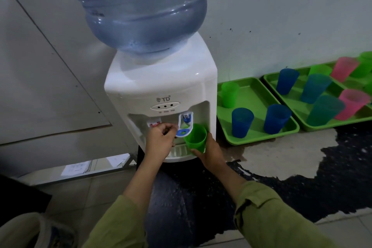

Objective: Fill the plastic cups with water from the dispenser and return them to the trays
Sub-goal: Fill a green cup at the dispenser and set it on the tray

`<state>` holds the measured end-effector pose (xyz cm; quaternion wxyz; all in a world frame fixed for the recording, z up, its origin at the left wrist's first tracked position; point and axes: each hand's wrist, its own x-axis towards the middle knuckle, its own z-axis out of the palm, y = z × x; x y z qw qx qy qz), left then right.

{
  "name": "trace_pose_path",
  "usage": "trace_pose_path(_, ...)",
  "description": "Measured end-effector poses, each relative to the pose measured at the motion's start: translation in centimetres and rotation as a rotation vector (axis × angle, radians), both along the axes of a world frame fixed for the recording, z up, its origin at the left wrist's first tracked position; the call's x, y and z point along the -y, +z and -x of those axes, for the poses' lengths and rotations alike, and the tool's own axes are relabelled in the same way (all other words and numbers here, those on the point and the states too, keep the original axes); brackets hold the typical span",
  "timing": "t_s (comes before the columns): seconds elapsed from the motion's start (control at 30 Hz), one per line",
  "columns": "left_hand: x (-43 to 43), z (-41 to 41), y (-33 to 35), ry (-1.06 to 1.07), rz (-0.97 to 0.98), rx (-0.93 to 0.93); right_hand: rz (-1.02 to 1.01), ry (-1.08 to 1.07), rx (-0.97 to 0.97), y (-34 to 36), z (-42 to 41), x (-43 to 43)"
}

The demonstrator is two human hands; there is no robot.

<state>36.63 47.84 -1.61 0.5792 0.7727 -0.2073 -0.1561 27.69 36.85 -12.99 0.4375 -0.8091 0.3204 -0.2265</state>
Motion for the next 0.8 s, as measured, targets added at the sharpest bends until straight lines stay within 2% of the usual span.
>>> trace_pose_path(0.8,0.13,0.49,0.24,-0.004,0.042,-0.058,0.041,0.018,-0.022,0.07,0.03,0.13)
